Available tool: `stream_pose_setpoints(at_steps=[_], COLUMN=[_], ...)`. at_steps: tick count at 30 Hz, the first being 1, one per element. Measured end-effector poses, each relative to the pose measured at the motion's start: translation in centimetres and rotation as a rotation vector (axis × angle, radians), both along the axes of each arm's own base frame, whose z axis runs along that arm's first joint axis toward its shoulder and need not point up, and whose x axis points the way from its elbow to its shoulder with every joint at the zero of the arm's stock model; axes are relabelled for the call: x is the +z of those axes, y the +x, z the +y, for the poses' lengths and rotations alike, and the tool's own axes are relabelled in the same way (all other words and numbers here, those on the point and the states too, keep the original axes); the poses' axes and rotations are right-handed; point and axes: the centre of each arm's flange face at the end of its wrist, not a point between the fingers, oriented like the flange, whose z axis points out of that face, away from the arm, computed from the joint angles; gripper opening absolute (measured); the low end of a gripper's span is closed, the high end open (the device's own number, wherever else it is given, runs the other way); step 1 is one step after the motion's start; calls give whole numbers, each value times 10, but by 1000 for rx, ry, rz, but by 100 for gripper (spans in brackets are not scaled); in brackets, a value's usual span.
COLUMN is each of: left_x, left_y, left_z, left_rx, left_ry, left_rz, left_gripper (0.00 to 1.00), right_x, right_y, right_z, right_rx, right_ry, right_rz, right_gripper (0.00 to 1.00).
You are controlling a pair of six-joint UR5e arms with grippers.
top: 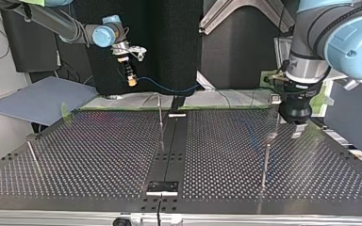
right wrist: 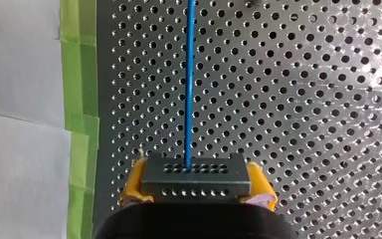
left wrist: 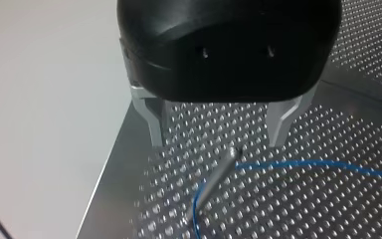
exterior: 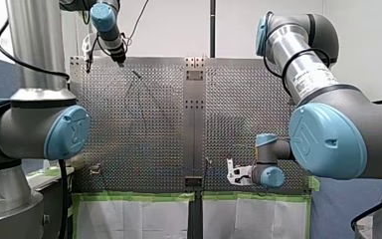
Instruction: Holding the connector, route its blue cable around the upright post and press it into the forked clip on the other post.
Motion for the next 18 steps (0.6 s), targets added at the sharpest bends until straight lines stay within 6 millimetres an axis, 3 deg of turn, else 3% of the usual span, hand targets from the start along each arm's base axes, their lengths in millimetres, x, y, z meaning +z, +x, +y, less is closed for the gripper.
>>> stream_pose_setpoints(at_steps=[18], left_x=[-46], left_y=[-11], left_z=[-31], left_rx=[-169], left_ry=[42], left_rz=[-34], left_gripper=[100], right_x=[-1], right_y=[3], right_z=[4], right_rx=[9], right_ry=[9], right_rz=[5], right_gripper=[0])
